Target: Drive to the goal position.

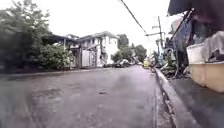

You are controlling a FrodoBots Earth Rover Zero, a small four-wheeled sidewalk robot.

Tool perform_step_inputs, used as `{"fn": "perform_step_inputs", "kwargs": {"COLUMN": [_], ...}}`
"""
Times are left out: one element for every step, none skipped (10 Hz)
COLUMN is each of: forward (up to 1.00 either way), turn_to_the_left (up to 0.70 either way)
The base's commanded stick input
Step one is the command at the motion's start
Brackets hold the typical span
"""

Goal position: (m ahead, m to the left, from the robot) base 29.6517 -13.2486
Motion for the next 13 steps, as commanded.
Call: {"fn": "perform_step_inputs", "kwargs": {"forward": [1.0,1.0,1.0,1.0,1.0,1.0,1.0,1.0,1.0,1.0,1.0,1.0,1.0], "turn_to_the_left": [0.0,0.0,0.0,0.0,0.0,-0.21,-0.27,-0.27,-0.27,-0.27,-0.21,0.0,0.0]}}
